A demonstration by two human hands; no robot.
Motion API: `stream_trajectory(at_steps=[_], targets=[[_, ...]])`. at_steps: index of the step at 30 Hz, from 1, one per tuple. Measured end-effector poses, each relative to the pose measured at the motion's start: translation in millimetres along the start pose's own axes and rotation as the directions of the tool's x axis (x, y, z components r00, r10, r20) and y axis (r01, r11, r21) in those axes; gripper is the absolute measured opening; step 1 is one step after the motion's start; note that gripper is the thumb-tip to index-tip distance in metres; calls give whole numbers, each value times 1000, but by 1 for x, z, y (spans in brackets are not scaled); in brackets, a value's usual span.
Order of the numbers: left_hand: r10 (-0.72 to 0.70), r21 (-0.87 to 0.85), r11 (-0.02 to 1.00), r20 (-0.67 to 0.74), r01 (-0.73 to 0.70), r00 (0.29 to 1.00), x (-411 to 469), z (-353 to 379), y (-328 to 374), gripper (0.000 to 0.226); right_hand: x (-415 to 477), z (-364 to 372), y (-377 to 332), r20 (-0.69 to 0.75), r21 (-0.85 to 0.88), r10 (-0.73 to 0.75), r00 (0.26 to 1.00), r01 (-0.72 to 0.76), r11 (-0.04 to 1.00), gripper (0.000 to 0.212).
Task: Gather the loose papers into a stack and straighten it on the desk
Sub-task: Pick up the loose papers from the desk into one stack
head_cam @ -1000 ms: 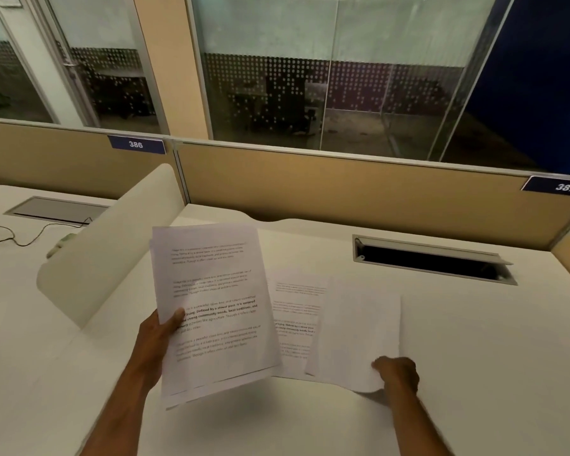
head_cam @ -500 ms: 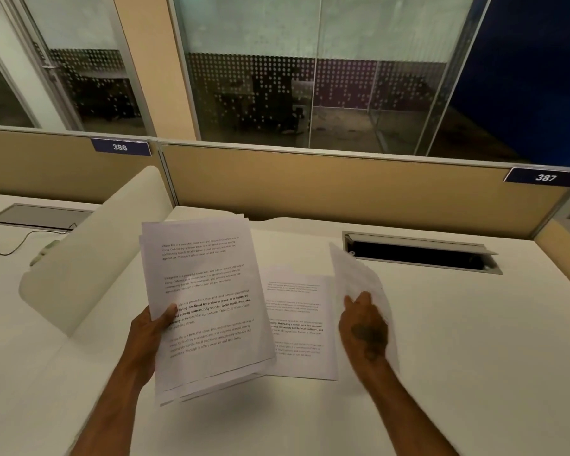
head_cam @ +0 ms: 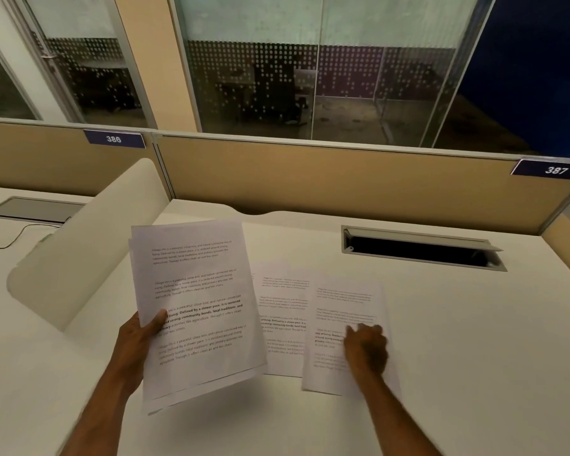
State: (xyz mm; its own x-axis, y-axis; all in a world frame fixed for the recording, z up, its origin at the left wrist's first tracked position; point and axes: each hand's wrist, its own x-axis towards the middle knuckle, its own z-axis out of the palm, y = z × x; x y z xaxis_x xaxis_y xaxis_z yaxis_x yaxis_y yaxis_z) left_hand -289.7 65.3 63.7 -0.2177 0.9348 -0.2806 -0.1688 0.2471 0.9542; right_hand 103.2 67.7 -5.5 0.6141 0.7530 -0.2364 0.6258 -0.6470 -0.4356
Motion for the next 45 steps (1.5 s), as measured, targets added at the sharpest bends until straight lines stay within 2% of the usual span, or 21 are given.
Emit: stream_trajectory(at_steps=[2, 4, 7, 10, 12, 14, 17, 19, 22, 25, 28, 30, 31, 32, 34, 38, 39, 41, 42, 43, 45], targets=[[-1, 3, 1000, -11, 1, 1000, -1, 5, -2, 19, 28, -8, 26, 11, -84, 129, 992, -128, 988, 52], [0, 9, 1000, -12, 0, 1000, -3, 12, -3, 17, 42, -12, 40, 63, -104, 192, 979, -185, 977, 62], [4, 15, 1000, -22, -3, 1000, -6, 20, -7, 16, 54, -15, 40, 134, -44, 261, 956, -257, 965, 64], [11, 4, 1000, -37, -11, 999, -10, 26, -10, 16, 67, -17, 39, 207, 81, 321, 924, -343, 936, 57], [14, 2, 1000, -47, -14, 999, -11, 27, -11, 18, 76, -15, 42, 270, 190, 285, 920, -341, 920, 51], [16, 3, 1000, -54, -16, 998, -12, 25, -10, 20, 80, -19, 40, 295, 381, 176, 939, -284, 880, 40], [16, 7, 1000, -74, -15, 997, -14, 17, -6, 20, 77, -31, 24, 303, 643, -13, 953, -194, 741, 34], [22, -3, 1000, -79, -22, 997, -14, 10, -3, 20, 75, -31, 9, 330, 723, -89, 940, -191, 664, 34], [24, -6, 1000, -82, -25, 996, -13, -2, 2, 18, 68, -12, -14, 343, 718, -117, 932, -179, 673, 38], [21, -3, 1000, -66, -21, 998, -10, -16, 5, 20, 57, 19, -32, 336, 628, -89, 938, -152, 763, 39], [21, -3, 1000, -52, -22, 998, -7, -30, 10, 25, 45, 50, -48, 253, 418, -44, 967, -68, 906, 43], [21, 9, 1000, -47, -20, 999, -4, -39, 12, 40, 30, 59, -59, 145, 211, -14, 989, -17, 977, 46], [18, 12, 1000, -43, -17, 999, -2, -44, 11, 41, 22, 62, -64, 98, 95, -7, 995, -2, 995, 48], [14, 13, 1000, -40, -13, 999, 1, -48, 11, 33, 16, 62, -69, 70, -4, -5, 998, 6, 1000, 50], [-3, 15, 1000, -43, 4, 999, 6, -55, 9, 20, 10, 61, -78, 61, -81, 18, 998, -13, 997, 55], [-4, 16, 1000, -19, 4, 1000, 16, -63, 8, 21, 28, 65, -85, 197, 47, 148, 969, -160, 986, 60], [-3, 12, 1000, -12, 3, 1000, 18, -64, 8, 28, 33, 65, -84, 223, 85, 189, 956, -212, 974, 59], [-6, 15, 1000, -6, 6, 1000, 23, -67, 8, 57, 41, 62, -80, 289, 157, 245, 926, -298, 942, 54], [-12, 13, 1000, -1, 12, 1000, 25, -68, 9, 63, 46, 61, -78, 332, 206, 243, 911, -321, 924, 50], [-11, 12, 1000, 2, 11, 1000, 27, -69, 8, 55, 48, 58, -77, 364, 261, 226, 904, -332, 906, 46], [-15, 9, 1000, -1, 15, 1000, 34, -71, 7, 30, 53, 51, -77, 376, 367, 138, 916, -284, 886, 52]])
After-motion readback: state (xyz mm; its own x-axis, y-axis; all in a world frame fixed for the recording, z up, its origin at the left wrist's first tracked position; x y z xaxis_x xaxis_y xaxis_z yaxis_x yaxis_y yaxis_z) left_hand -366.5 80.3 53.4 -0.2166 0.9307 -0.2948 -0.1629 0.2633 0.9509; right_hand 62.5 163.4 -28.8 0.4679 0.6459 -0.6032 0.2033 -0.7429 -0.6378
